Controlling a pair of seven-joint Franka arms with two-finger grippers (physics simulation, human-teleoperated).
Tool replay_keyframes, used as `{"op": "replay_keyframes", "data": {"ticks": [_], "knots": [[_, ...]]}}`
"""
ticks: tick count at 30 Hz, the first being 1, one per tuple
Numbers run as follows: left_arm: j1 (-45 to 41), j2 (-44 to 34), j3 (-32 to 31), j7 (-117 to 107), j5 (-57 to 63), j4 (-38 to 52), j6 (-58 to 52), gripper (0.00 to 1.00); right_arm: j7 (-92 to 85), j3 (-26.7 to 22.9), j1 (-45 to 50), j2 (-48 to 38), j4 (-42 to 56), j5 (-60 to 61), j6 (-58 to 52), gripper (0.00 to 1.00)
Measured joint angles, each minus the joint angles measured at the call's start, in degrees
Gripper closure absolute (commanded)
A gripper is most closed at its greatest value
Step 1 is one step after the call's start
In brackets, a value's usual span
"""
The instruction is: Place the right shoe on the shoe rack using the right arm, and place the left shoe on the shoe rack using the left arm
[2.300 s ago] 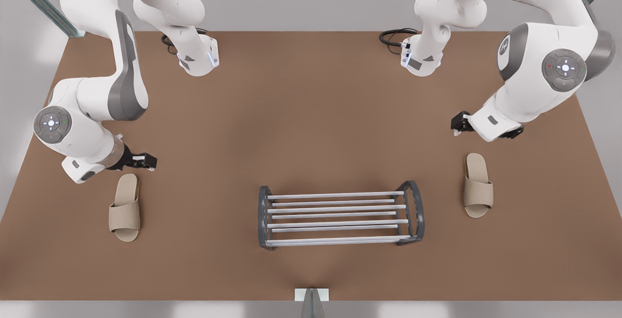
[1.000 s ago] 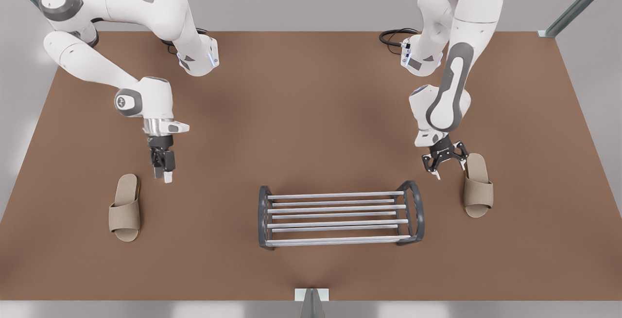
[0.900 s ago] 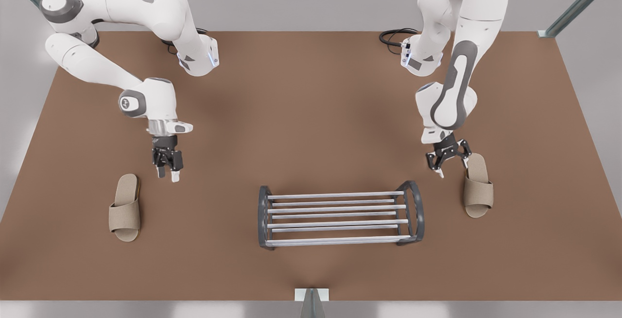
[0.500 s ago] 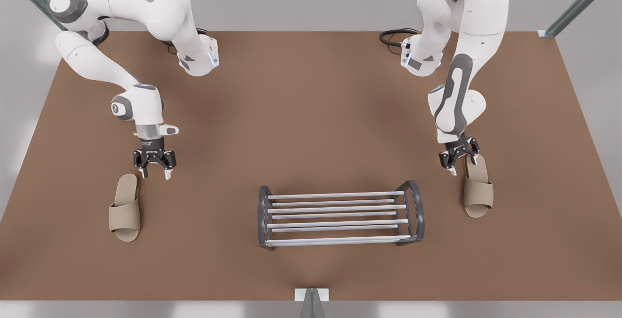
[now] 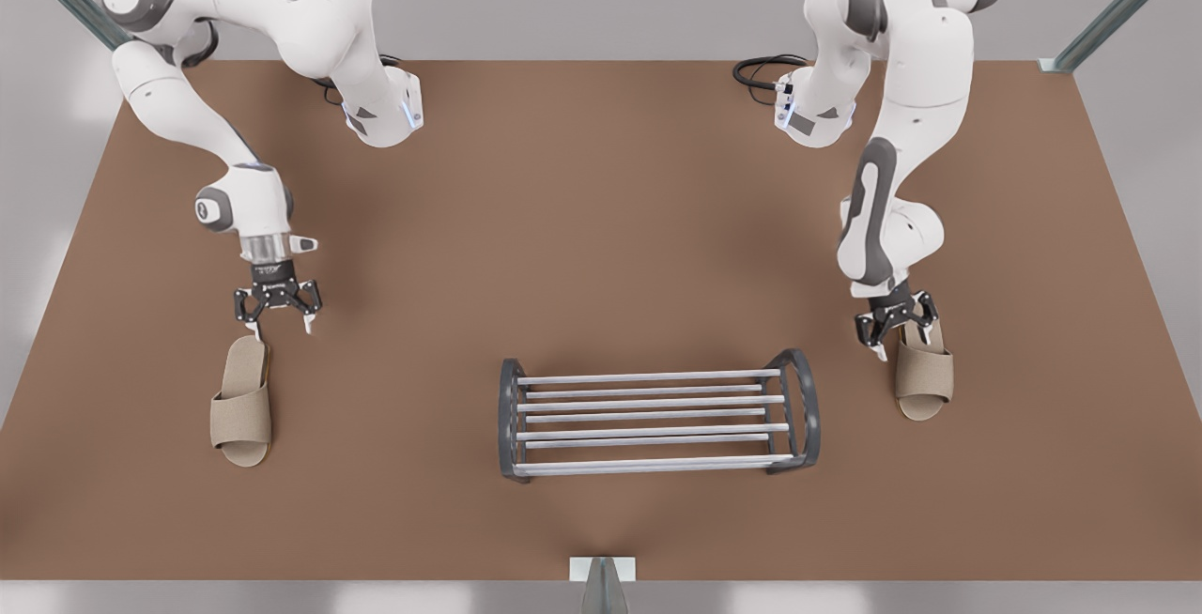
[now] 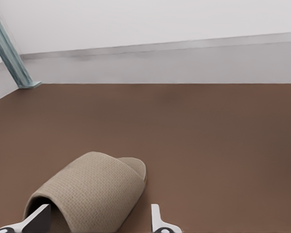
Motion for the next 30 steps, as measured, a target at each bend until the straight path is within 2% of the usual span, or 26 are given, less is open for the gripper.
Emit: {"op": "replay_keyframes", "data": {"ticks": [5, 12, 18, 30], "knots": [[0.9, 2.1, -0.4, 0.0, 1.2, 0.5, 0.2, 0.0, -1.1, -3.5, -2.8, 1.2, 0.9, -0.8, 1.6, 0.0], [1.7, 6.6, -0.7, 0.0, 1.7, 4.8, 0.3, 0.0, -2.1, -5.5, -2.8, 4.1, 4.5, -2.0, 3.7, 0.0], [4.4, 8.2, -3.6, 0.0, 1.9, 6.8, 0.3, 0.0, -1.5, -5.5, -2.3, 5.4, 6.3, -2.3, 5.9, 0.0], [5.6, 12.3, -4.0, 0.0, 2.2, 11.2, 0.2, 0.0, 2.5, -2.9, 5.0, 5.4, 13.9, -2.1, 8.3, 0.0]]}}
